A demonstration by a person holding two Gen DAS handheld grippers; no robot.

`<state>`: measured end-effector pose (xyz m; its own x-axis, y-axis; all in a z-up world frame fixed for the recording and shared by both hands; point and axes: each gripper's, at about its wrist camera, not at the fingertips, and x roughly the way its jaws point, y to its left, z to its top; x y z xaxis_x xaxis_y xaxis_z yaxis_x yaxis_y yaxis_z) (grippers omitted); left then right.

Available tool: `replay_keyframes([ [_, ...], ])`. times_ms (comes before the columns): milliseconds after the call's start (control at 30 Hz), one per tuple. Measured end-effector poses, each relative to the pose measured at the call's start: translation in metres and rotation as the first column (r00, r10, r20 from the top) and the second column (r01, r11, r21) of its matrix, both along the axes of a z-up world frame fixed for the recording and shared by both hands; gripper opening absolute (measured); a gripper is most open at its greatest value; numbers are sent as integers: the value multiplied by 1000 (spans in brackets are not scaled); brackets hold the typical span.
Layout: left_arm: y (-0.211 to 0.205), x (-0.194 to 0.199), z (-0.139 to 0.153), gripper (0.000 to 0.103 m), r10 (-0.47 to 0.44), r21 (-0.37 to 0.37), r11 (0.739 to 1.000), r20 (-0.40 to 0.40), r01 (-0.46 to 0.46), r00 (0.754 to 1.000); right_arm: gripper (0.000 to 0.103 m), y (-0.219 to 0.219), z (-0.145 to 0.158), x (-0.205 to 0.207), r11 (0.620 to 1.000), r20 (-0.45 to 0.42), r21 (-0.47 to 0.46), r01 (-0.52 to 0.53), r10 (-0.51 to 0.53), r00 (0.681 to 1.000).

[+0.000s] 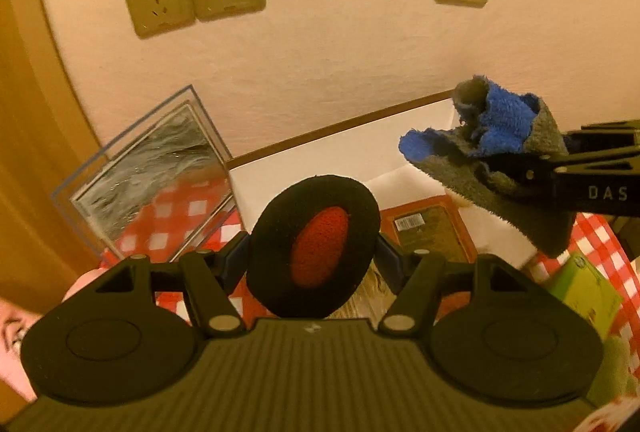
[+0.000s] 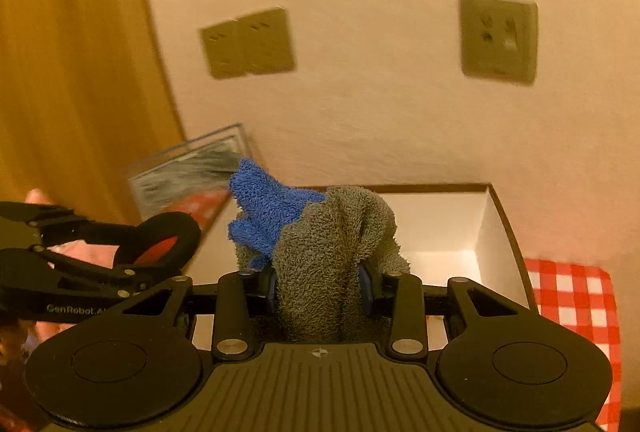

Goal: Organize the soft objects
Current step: 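Carry the pad and grey towel with both grippers over the brown box, then open both grippers to drop the pad and towel into the box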

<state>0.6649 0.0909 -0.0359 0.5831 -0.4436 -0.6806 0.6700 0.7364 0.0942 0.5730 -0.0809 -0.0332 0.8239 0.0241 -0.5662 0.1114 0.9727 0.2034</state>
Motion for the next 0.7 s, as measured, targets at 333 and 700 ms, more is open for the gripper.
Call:
replay_keyframes([
  [333, -30, 27, -9, 75, 6, -12, 1000, -7, -6, 1000, 80, -26, -14, 32, 994, 50, 40, 97, -99, 994],
  [700, -1, 6, -1, 76, 27, -22, 999, -41, -28, 999, 80, -31, -5, -9, 993, 49, 72, 93, -96, 994],
])
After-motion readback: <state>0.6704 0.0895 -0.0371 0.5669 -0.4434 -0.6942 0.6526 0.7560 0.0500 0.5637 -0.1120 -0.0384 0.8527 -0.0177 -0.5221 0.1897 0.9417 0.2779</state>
